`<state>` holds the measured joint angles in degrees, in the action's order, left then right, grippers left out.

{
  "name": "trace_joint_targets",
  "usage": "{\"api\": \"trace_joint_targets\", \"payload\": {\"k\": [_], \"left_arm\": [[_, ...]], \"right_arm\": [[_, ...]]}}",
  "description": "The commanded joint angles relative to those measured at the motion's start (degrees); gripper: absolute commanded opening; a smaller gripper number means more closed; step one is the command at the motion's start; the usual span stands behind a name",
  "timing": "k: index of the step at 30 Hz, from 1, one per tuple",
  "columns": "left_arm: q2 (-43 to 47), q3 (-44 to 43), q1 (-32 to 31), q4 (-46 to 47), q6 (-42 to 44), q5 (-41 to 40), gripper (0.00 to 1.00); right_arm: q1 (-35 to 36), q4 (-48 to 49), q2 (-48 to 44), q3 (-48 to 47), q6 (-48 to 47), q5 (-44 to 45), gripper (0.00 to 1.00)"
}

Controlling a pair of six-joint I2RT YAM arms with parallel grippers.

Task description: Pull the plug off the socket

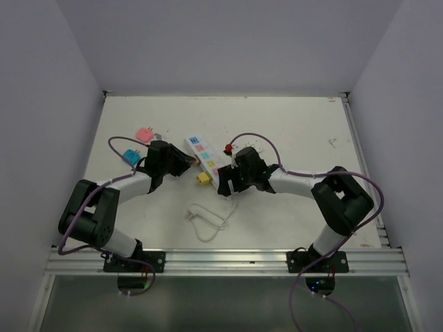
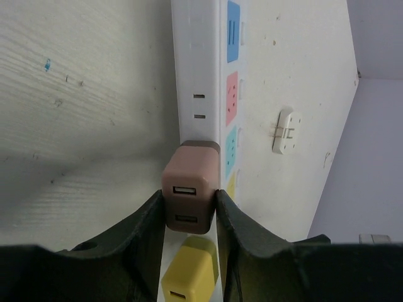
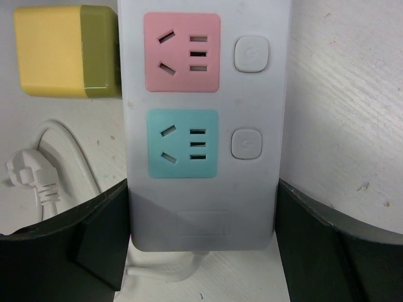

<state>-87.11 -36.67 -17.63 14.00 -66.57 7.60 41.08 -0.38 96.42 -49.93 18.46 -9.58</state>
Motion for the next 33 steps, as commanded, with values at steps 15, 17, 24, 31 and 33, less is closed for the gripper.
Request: {"api": "trace_joint_targets", "payload": {"k": [15,17,24,31,33], "left_arm": [[9.85,3.97,4.53,4.19,-4.54,0.49,0.0],[10.2,4.23,4.53,4.46,-4.54,0.67,0.0],[11.88,3.44,5.93,2.96,-2.52,0.22,0.0],[8.29,0.99,11.03,1.21,2.22,3.12,0.0],[4.96,0.54,13.4,2.78,3.11,5.83,0.0]], "right_arm": [[-5.48,-6.73,5.27,0.63,5.27,2.38,0.0],[-5.49,-6.56,5.44,0.54,5.18,1.85,0.0],[-6.01,-6.39,4.65,1.15,5.18,1.94,0.0],[-6.8,-6.12,3.33,1.94,5.19,1.59,0.0],[-6.8,-6.03,3.33,2.03,5.1,1.32,0.0]]}}
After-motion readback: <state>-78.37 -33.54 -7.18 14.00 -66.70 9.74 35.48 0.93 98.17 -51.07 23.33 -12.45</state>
